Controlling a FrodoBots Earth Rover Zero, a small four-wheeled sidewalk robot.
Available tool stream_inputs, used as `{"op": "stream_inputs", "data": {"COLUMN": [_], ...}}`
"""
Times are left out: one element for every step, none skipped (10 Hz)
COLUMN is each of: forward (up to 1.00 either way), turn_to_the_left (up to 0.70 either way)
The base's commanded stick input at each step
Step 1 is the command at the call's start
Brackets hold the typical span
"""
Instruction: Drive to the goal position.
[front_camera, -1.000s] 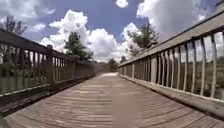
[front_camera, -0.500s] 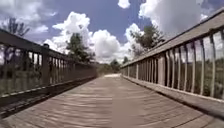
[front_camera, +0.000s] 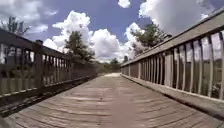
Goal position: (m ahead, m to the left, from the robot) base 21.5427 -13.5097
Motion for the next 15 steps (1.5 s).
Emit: {"op": "stream_inputs", "data": {"forward": [0.5,0.5,0.5,0.5,0.5,0.5,0.5,0.5,0.5,0.5,0.5,0.5,0.5,0.5,0.5], "turn_to_the_left": [0.19,0.43,0.0,0.0,0.0,0.0,0.0,0.0,0.0,0.0,0.0,0.0,0.0,0.0,0.0]}}
